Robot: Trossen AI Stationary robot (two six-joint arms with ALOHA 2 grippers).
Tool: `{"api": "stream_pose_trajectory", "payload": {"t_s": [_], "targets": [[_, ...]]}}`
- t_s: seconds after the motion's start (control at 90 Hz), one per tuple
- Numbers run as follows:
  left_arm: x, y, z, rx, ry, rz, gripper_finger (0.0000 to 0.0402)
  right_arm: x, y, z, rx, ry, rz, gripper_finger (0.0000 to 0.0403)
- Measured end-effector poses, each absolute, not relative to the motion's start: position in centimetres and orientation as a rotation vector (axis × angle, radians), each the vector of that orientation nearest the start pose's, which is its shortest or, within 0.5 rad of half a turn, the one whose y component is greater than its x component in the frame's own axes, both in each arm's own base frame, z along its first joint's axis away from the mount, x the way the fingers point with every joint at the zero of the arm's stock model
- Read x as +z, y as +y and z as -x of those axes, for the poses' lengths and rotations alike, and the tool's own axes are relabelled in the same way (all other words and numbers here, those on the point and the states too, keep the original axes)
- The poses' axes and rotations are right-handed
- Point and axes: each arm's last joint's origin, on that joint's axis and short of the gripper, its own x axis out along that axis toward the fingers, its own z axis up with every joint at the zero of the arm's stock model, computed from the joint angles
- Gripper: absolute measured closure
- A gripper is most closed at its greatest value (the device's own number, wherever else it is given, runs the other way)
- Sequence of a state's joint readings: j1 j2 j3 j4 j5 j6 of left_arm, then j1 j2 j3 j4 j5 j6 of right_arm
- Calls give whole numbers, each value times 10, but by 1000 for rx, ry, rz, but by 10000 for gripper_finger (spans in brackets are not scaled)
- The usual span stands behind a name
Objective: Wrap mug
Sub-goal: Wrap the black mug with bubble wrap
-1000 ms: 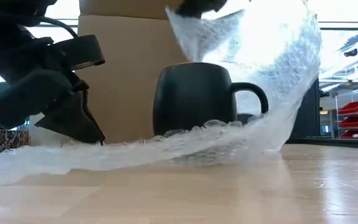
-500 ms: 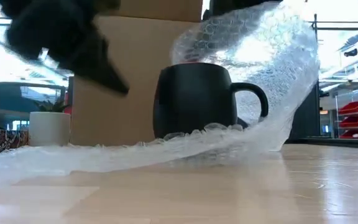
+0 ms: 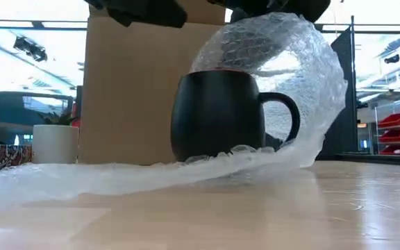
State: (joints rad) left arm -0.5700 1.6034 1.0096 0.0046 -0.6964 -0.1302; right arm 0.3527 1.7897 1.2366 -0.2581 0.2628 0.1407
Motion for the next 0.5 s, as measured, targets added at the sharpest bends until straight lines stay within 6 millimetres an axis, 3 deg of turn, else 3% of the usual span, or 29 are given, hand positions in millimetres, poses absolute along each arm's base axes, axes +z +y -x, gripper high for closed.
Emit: {"api": "stream_pose_trajectory", "payload": {"t_s": [0.233,0.5], "targets": [[206,-154,-314,157,542,-161,337,220,126,-365,20,756,83,321],[203,-146,-319,186,549,-195,337,234,130,-364,-15,805,95,315]]}}
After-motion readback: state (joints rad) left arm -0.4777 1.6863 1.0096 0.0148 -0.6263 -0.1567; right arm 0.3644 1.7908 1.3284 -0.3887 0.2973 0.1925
